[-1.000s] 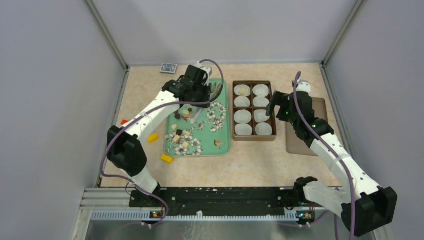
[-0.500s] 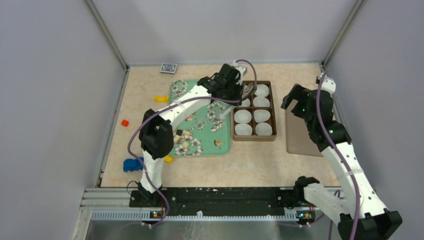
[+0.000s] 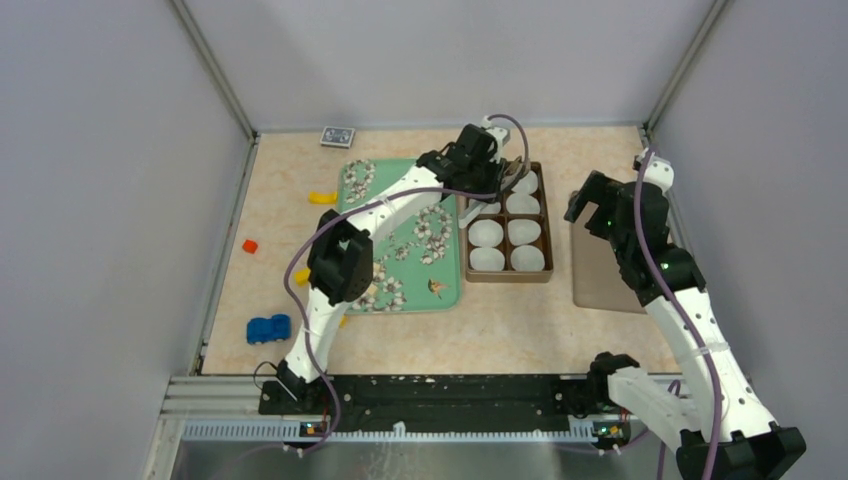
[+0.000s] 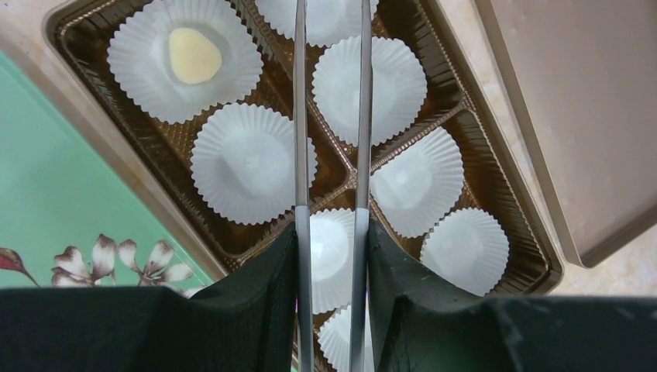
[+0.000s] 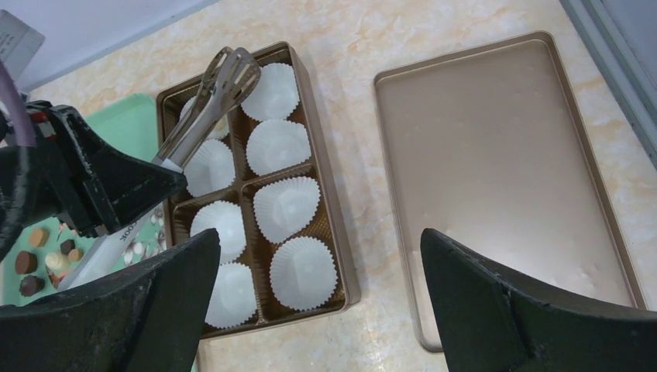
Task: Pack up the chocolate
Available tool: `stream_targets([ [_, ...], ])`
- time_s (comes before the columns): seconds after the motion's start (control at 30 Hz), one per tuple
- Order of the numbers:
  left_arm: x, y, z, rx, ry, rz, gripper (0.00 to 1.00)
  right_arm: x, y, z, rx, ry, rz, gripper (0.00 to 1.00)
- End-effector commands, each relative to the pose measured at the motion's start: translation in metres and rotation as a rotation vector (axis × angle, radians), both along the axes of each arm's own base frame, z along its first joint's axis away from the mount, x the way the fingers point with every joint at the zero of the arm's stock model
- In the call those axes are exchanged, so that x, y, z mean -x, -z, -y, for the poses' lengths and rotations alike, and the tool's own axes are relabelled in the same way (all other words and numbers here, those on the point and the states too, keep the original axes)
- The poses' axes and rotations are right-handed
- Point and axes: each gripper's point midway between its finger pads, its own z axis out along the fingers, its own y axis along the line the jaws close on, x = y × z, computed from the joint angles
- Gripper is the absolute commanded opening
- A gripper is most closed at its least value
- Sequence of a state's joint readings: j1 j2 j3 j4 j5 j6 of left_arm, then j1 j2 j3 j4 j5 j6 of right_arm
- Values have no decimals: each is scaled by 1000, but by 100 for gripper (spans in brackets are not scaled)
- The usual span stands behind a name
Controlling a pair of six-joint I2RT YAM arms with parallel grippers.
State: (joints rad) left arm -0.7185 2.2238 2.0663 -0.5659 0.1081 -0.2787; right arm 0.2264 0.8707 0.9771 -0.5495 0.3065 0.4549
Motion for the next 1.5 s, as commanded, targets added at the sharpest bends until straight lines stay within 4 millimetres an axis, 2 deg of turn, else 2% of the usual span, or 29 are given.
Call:
stream_targets([
  [0.0, -16, -28, 18, 69, 0, 92, 19, -2, -20, 2, 10, 4, 42, 99],
  [0.37, -18, -18, 21, 67, -3, 80, 25, -2, -16, 1, 6, -2, 35, 99],
  [1.0, -18, -17, 24, 75, 3, 72, 39, 1, -13, 1, 8, -4, 26, 99],
  [1.47, -18, -14, 24, 71, -2, 70, 44, 2, -13, 1, 6, -7, 29, 99],
])
